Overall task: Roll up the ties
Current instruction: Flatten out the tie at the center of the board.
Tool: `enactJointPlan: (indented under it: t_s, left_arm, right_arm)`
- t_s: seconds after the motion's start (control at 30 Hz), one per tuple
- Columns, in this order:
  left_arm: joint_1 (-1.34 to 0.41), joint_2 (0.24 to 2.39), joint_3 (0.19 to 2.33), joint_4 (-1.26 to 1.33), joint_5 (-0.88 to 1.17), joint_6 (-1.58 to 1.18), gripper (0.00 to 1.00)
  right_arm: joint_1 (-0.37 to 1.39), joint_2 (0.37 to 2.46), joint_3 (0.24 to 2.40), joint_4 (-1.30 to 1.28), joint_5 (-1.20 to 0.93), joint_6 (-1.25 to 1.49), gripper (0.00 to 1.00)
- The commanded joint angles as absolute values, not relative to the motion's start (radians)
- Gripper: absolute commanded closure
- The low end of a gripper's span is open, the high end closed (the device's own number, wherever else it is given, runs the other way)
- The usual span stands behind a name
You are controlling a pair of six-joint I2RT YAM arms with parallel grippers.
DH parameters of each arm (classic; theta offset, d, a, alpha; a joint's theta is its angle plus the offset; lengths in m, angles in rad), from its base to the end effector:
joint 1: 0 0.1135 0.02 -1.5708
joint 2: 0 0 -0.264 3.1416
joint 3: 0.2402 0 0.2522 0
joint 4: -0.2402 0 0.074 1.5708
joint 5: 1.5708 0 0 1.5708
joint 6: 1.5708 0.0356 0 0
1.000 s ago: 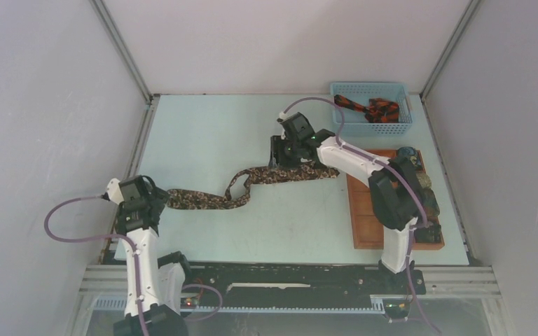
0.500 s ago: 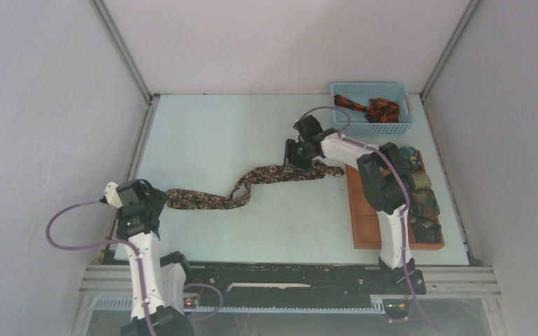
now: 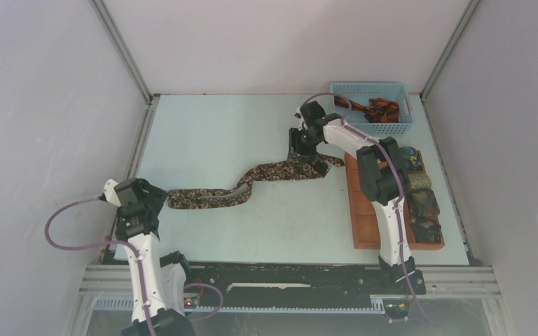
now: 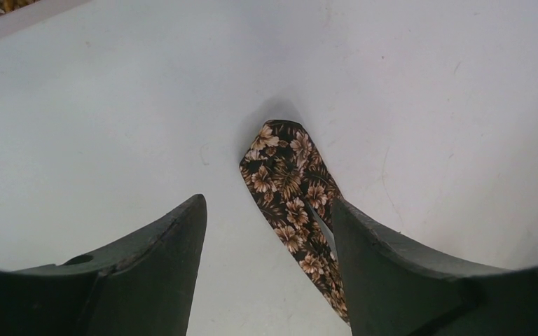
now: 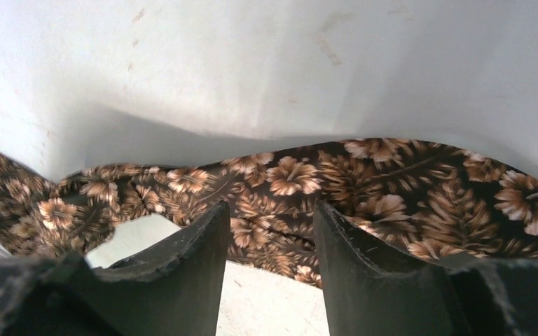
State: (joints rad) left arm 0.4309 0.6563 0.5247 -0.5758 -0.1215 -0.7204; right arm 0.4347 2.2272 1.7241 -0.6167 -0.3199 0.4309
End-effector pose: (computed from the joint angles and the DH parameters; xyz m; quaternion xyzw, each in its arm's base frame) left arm 0.1296 0.0643 0.2309 -0.5148 0.7466 -0.0057 0.4212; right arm 0.4231 0.2088 0.1601 -0.0374 0.9622 0.2335 0.1353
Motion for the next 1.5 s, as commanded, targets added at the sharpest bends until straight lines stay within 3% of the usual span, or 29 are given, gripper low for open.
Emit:
enactJointPlan:
  t_s: [0.0, 0.27, 0.43, 0.57, 0.83, 1.07, 1.27, 1.37, 1.47]
  left_arm:
    - [0.442, 0.658, 0.636, -0.58, -0.071, -0.643, 0.28]
    - [0.44, 0.755, 0.799, -0.718, -0.043, -0.477, 0.31]
    - [0.435, 0.771, 0.791, -0.693, 0.076, -0.446, 0.31]
    - [0.358, 0.8, 0.831, -0.737, 0.004, -0.381, 0.32]
    - [0.331, 0.866, 0.845, -0.746, -0.083, -0.373, 0.3]
    - [0.331, 1.085, 0.912, -0.76, -0.045, -0.364, 0.31]
    - [0.331, 1.122, 0.923, -0.758, -0.032, -0.364, 0.34]
    - [0.331, 1.098, 0.91, -0.756, -0.057, -0.36, 0.34]
    - [0.331, 1.079, 0.898, -0.754, -0.067, -0.359, 0.34]
  right_arm:
    - [0.536, 2.145, 1.792, -0.664, -0.313, 0.268, 0.49]
    - [0.731, 2.109, 1.921, -0.645, -0.322, 0.106, 0.47]
    - [0.804, 2.261, 2.14, -0.743, -0.35, 0.014, 0.47]
    - [0.845, 2.434, 2.363, -0.933, -0.36, -0.129, 0.45]
    - [0.91, 2.491, 2.365, -0.909, -0.308, -0.22, 0.38]
    - [0.927, 2.581, 2.404, -0.892, -0.273, -0.219, 0.36]
    - [0.943, 2.634, 2.404, -0.869, -0.224, -0.24, 0.35]
    - [0.955, 2.642, 2.405, -0.863, -0.197, -0.25, 0.41]
    - [0.962, 2.642, 2.407, -0.859, -0.175, -0.257, 0.62]
